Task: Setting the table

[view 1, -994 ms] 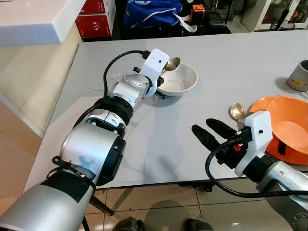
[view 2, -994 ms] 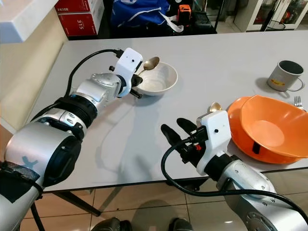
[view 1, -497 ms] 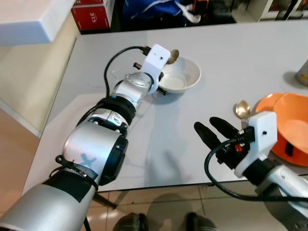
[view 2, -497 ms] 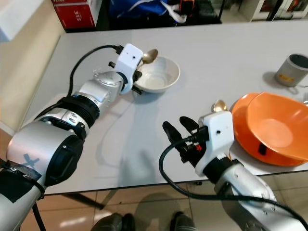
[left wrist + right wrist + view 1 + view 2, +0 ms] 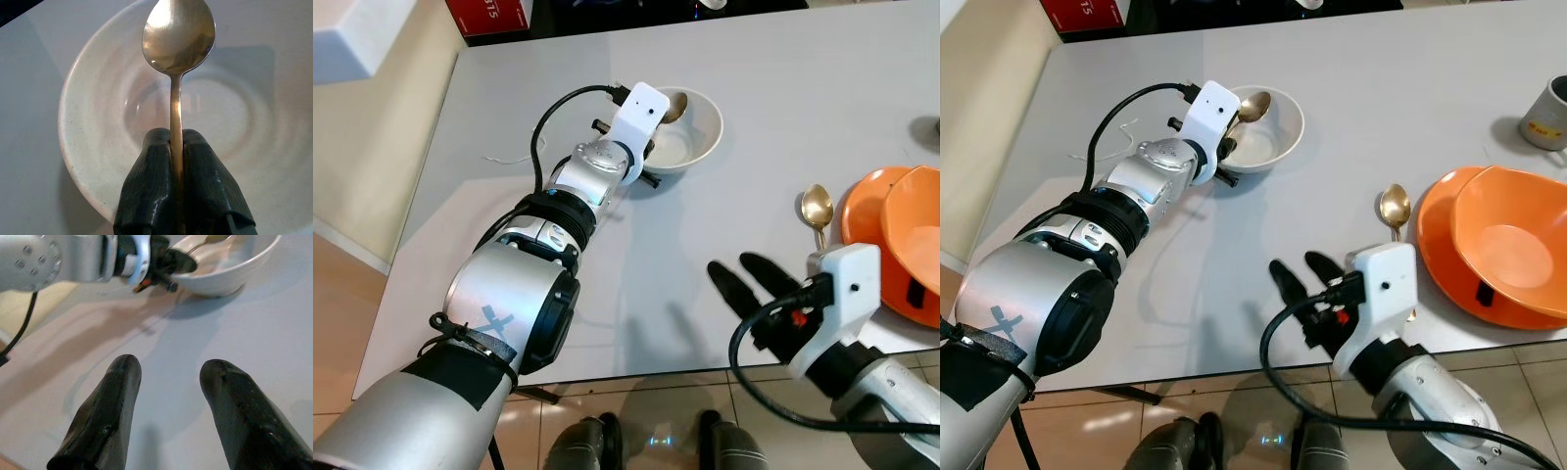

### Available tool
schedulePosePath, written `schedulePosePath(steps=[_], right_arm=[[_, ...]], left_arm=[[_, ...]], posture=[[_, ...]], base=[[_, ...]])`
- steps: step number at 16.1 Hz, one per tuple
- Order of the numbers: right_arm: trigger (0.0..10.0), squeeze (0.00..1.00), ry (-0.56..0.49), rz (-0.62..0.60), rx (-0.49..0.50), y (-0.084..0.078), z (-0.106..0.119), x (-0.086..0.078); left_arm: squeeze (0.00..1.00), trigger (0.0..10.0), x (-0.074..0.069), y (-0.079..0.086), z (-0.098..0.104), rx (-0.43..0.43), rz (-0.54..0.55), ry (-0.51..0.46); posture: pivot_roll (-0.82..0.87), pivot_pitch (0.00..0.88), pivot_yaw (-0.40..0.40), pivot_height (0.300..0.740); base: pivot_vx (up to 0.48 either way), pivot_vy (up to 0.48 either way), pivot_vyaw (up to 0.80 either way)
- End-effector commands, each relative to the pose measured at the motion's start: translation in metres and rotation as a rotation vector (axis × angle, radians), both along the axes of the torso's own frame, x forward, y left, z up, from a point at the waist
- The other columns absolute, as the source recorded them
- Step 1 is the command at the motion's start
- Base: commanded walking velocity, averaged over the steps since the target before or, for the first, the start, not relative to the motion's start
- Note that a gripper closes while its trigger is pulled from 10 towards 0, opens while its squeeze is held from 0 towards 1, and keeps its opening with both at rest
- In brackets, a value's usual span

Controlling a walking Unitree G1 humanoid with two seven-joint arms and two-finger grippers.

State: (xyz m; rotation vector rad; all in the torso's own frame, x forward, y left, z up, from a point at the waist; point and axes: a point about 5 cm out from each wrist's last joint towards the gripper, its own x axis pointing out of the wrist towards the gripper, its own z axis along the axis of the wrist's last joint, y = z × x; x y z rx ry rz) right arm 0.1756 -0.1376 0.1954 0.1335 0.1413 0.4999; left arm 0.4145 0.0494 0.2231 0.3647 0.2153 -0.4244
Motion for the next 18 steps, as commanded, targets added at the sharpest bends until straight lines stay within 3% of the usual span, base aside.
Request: schedulePosePath(steps=[1,2,4,12,13,16,18], right_arm=[[10.0,0.0,-0.001,0.063,0.006,0.007,0.003,-0.009],[10.0,0.0,0.003,0.07,0.001,0.008,0.003,-0.01],[10.0,0.0,0.006,0.066,-0.002,0.007,0.003,-0.011],[10.0,0.0,-0.005,0.057,-0.012,0.004,0.005,-0.008],[10.0,0.0,-0.011,0.06,-0.019,0.003,0.006,-0.006],[10.0,0.0,-0.016,0.087,-0.033,0.001,0.006,-0.002],[10.0,0.0,-0.014,0.119,-0.055,-0.001,0.006,0.002]], left_arm=[[0.0,10.0,0.001,0.005,0.001,0.005,0.016,0.003],[0.08,10.0,0.001,0.005,0.001,0.002,0.016,0.007],[1.0,10.0,0.001,0.004,0.0,-0.003,0.009,0.015],[1.0,10.0,0.001,-0.001,0.008,-0.012,-0.007,-0.005],[0.0,10.0,0.002,-0.001,0.012,-0.004,-0.016,-0.019],[0.0,10.0,0.002,-0.003,0.02,0.002,-0.043,-0.028],[0.0,10.0,0.001,-0.003,0.021,0.083,-0.102,-0.012]], posture=[[-0.17,0.239,0.129,0.74],[-0.18,0.234,0.132,0.74],[-0.18,0.229,0.135,0.74],[-0.19,0.209,0.14,0.74],[-0.18,0.201,0.137,0.74],[-0.17,0.183,0.125,0.74],[-0.16,0.172,0.117,0.74]], base=[[0.0,0.0,0.0],[0.0,0.0,0.0],[0.0,0.0,0.0],[0.0,0.0,0.0],[0.0,0.0,0.0],[0.0,0.0,0.0],[0.0,0.0,0.0]])
